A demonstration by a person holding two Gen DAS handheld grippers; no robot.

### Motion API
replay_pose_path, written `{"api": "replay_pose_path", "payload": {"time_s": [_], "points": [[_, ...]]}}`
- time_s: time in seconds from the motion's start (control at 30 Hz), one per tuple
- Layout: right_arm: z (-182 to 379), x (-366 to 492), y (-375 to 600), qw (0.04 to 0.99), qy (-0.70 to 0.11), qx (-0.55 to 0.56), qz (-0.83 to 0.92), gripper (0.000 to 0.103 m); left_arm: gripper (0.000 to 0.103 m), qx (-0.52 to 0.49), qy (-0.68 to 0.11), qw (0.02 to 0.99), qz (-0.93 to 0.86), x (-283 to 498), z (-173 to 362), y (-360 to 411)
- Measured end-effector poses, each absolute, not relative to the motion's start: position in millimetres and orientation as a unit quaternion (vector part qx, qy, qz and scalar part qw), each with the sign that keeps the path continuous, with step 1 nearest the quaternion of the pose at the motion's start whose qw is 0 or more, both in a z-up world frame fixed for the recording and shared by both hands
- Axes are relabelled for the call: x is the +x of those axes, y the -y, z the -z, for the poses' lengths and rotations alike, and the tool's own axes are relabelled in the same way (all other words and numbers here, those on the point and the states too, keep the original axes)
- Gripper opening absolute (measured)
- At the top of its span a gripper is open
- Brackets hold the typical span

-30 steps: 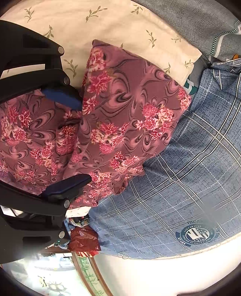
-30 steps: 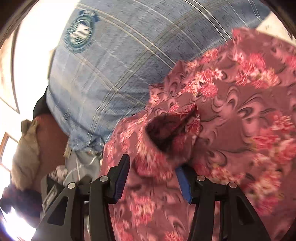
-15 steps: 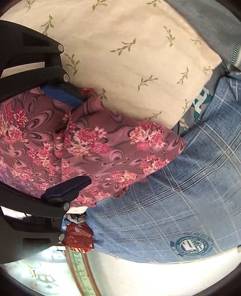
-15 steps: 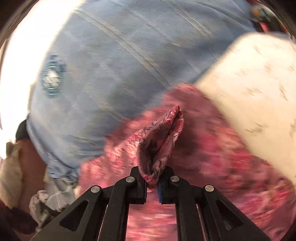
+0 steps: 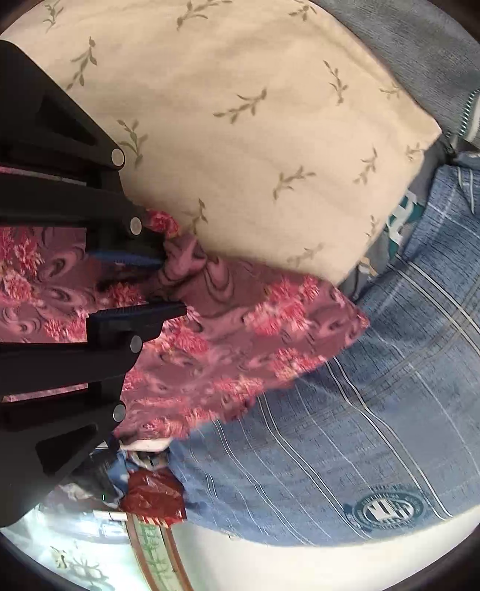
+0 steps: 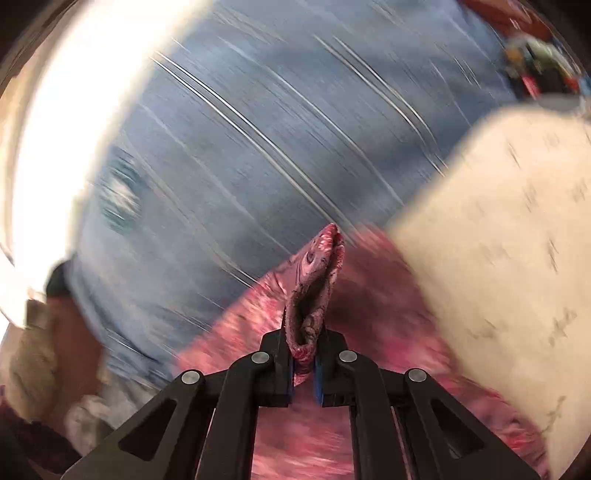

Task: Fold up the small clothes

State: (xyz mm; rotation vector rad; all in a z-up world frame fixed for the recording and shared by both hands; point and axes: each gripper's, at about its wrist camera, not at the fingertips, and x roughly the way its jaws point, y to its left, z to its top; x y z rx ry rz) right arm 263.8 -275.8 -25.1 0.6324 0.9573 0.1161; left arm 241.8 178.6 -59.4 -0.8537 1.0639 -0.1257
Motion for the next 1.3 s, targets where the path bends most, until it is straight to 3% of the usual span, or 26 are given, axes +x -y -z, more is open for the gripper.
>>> {"api": "replay_pose_path", "payload": {"time_s": [0.07,0.2,0.27,0.4,0.5,0.6,0.73,0.87,1.03,1.27,1.3], "points": [[34.7,245.9,281.4,0.837,-0.444,0.313,-0.065,0.005,0.016,-0.396,-0.493,0.773,0.055,237.9,57.1,-180.5],[20.7,216.7,292.7,0.842,-0.431,0.322,-0.046,0.015,0.019,-0.389,-0.467,0.791,0.073,221.5,36.0,-174.3],[6.5,207.3,297.5,0.856,-0.403,0.320,-0.045,0.015,0.034,-0.372,-0.450,0.805,0.105,215.8,20.2,-160.8],[-2.3,204.8,294.7,0.867,-0.373,0.322,-0.067,0.015,0.048,-0.314,-0.431,0.840,0.096,222.1,9.2,-143.8],[28.8,222.1,281.7,0.844,-0.443,0.294,-0.067,0.020,0.047,-0.246,-0.505,0.827,0.038,243.0,39.9,-135.4],[23.6,213.4,278.4,0.854,-0.434,0.281,-0.063,0.019,0.046,-0.233,-0.491,0.839,0.041,238.4,30.7,-130.3],[13.4,184.2,272.3,0.866,-0.426,0.251,-0.076,0.023,0.067,-0.228,-0.501,0.832,0.073,239.3,33.3,-119.4],[22.6,161.0,267.5,0.873,-0.428,0.218,-0.084,0.025,0.074,-0.137,-0.499,0.854,0.059,235.6,36.3,-92.1],[12.0,139.4,271.3,0.859,-0.464,0.200,-0.086,0.025,0.076,-0.100,-0.501,0.858,0.055,219.9,35.5,-82.0],[16.4,62.3,279.3,0.861,-0.476,0.149,-0.104,0.027,0.076,-0.152,-0.528,0.830,0.093,157.5,24.8,-95.9],[19.2,53.2,280.9,0.858,-0.478,0.155,-0.108,0.031,0.076,-0.155,-0.534,0.826,0.095,146.9,26.1,-97.2]]}}
